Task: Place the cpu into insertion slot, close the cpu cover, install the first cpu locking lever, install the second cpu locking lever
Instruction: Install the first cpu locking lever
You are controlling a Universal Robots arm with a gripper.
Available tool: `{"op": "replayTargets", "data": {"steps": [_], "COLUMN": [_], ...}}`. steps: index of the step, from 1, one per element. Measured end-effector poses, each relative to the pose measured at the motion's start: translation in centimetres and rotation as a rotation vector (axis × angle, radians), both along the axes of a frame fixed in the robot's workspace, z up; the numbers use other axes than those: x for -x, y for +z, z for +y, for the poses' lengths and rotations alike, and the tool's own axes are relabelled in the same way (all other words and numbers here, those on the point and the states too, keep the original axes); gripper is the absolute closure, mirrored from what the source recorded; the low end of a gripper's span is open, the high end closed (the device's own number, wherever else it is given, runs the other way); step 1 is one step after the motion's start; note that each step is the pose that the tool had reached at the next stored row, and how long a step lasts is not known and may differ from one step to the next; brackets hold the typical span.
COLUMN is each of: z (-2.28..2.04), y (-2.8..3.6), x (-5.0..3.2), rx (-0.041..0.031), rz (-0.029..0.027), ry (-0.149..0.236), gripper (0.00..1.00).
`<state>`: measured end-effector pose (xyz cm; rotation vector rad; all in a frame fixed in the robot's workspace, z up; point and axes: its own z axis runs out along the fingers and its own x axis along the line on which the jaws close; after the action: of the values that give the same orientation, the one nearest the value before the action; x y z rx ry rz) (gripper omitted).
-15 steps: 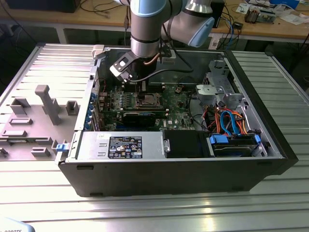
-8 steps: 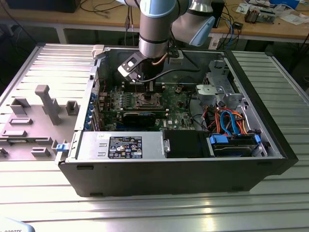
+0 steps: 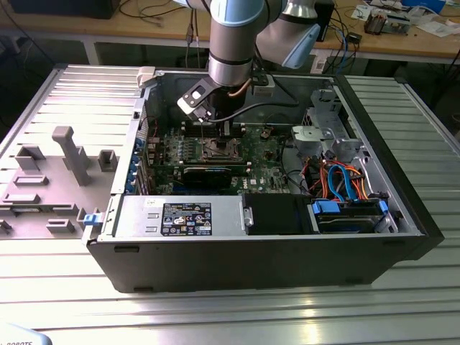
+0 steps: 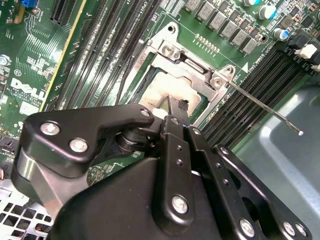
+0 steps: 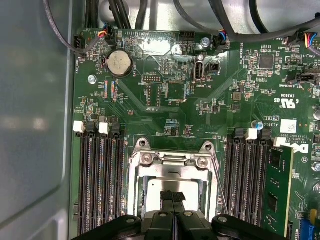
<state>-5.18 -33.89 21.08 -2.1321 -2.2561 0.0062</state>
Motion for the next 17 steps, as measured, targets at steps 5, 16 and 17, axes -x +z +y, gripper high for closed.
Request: {"op": "replayTargets", "data": {"steps": [5, 16, 17], "z": [0.0, 0.0, 0.0], "y": [0.0, 0.83, 1.24], "x": [-0.04, -0.06, -0.06], "rx": [0.0, 0.0001, -0.0001], "rz": [0.0, 0.0, -0.0002], "ry": [0.0, 0.001, 0.001], "gripper": [0.89, 0.89, 0.89]}}
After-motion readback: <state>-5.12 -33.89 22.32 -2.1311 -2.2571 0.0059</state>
